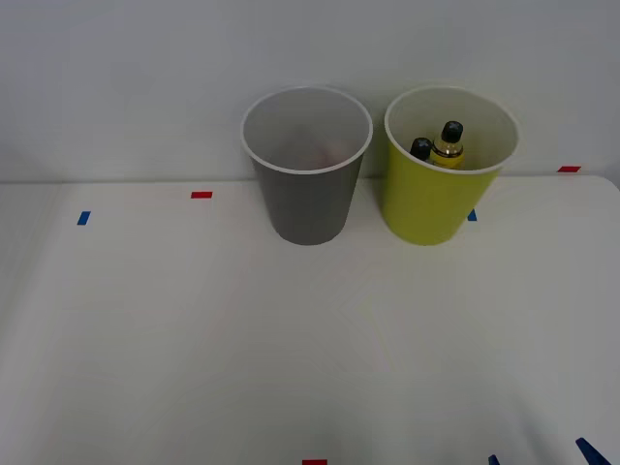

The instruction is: Put cans in the gray bin, plastic bottles in the light green bin

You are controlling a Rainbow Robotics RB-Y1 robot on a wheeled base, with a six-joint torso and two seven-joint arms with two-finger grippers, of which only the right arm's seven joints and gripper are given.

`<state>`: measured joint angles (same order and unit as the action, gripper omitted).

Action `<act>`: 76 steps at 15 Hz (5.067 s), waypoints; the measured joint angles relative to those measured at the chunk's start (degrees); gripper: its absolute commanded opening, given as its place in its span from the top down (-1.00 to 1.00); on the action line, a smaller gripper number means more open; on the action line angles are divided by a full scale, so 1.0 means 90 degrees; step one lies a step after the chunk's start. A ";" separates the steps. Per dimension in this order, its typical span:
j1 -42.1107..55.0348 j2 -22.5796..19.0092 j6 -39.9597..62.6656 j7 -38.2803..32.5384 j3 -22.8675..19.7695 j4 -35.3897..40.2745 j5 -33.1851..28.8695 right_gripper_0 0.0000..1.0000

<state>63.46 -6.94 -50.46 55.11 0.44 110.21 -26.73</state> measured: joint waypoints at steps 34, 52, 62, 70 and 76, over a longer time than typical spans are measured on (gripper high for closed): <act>0.0000 0.0000 0.0001 0.0000 0.0000 0.0000 0.0001 -1.00; 0.0000 -0.0001 0.0001 0.0000 0.0000 0.0000 0.0001 -1.00; 0.0000 -0.0001 0.0001 0.0000 0.0000 0.0000 0.0001 -1.00; 0.0000 -0.0001 0.0001 0.0000 0.0000 0.0000 0.0001 -1.00; 0.0000 -0.0001 0.0001 0.0000 0.0000 0.0000 0.0001 -1.00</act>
<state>63.46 -6.94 -50.45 55.11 0.44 110.21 -26.72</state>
